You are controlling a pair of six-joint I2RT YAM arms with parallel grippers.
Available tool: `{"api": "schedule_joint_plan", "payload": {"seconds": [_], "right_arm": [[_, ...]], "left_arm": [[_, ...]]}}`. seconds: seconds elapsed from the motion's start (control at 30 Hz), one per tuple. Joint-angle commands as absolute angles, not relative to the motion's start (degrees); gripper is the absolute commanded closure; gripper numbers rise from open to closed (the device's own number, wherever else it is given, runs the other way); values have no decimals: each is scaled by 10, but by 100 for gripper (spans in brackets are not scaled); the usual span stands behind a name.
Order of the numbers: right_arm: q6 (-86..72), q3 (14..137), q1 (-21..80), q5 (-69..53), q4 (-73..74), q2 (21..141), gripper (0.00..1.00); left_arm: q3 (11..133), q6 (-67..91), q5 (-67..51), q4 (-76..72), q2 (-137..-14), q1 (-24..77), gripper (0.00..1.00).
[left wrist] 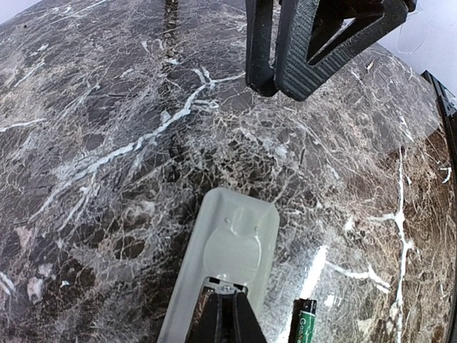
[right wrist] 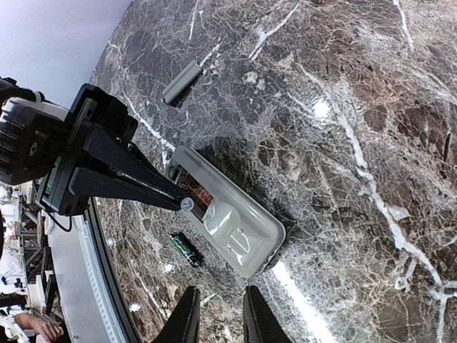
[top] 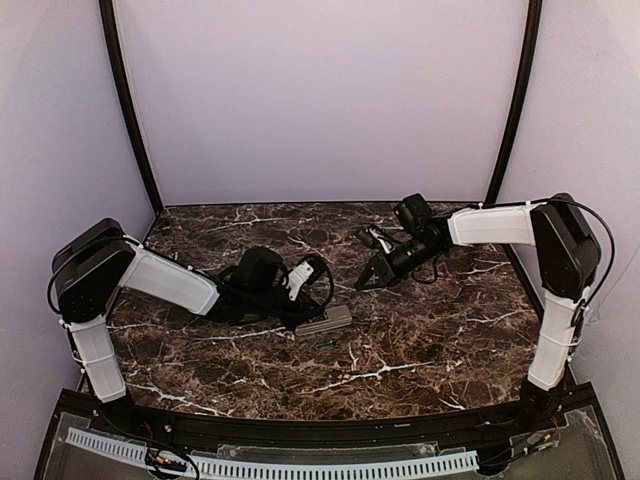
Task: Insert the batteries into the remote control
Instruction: Load the battery into the battery compartment.
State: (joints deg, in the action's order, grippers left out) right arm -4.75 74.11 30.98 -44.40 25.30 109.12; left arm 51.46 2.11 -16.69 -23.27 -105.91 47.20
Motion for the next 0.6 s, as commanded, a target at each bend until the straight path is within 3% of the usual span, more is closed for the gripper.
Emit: {"api": "schedule_joint_plan", "payload": {"seconds": [0.0, 0.57], "right_arm": [[-39, 738, 306, -452, 252, 1101, 79], [-39, 740, 307, -451, 256, 1102, 79]], "left_arm": [[502, 11, -181, -258, -1063, 468, 96], [469, 4, -194, -301, -1072, 468, 96]]}}
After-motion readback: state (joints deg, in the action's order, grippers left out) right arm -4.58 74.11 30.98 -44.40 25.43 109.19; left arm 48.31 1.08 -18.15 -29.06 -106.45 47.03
